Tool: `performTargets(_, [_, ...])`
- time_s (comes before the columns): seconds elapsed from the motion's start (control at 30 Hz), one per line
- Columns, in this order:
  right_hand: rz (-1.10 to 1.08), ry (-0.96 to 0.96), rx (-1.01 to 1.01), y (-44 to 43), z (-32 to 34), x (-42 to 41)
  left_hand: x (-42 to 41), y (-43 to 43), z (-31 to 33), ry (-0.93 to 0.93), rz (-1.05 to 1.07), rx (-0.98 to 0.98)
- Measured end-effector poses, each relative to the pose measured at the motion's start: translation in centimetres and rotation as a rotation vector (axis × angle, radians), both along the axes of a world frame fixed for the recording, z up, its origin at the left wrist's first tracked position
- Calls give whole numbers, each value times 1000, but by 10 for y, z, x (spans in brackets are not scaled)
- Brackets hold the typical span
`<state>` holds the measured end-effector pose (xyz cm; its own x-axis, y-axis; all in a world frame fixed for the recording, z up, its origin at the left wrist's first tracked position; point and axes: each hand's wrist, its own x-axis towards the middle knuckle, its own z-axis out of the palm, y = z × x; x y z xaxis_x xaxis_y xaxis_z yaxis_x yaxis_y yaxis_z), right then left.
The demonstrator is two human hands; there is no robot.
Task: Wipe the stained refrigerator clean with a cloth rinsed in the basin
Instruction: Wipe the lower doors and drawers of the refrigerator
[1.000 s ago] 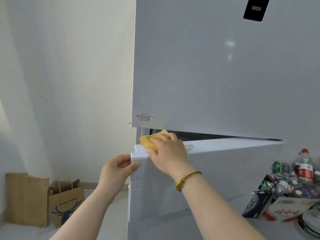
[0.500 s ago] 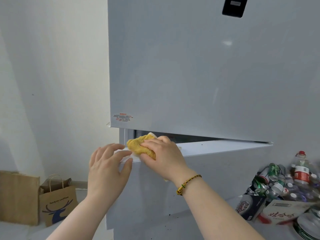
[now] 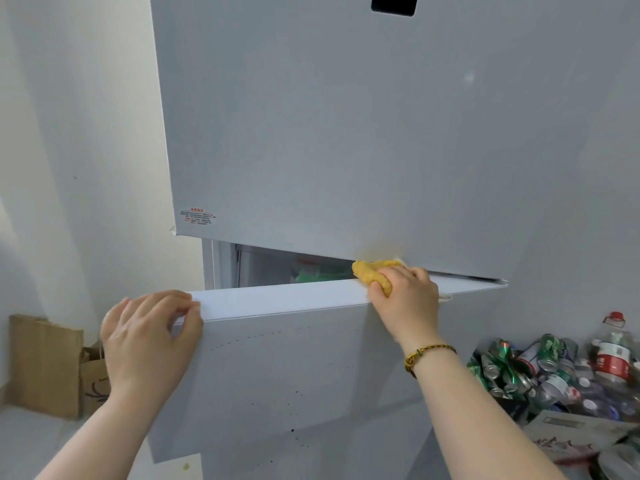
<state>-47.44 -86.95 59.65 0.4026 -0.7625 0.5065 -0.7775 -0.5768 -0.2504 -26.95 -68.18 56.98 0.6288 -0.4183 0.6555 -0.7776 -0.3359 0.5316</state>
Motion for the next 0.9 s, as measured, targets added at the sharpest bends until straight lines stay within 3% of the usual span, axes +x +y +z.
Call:
performTargets(0.27, [286,-9,-286,14,-8,12,-12,-1,-3,1,62,-36])
performTargets(0.47, [161,-119,-318,-21,-19,-39,3,-12,-6,47,7,-9])
performTargets(0.67, [46,-201,-363,-19,-28,-17,18,-36,-2,279,-55,-65])
performTargets(0.83, [13,-212,-418,-21,-39,2,35,-49,-9,839,-46,-319])
performTargets(0.9, [6,-232,-401,-18,-40,10,42,-53,-15,941,-106,-331])
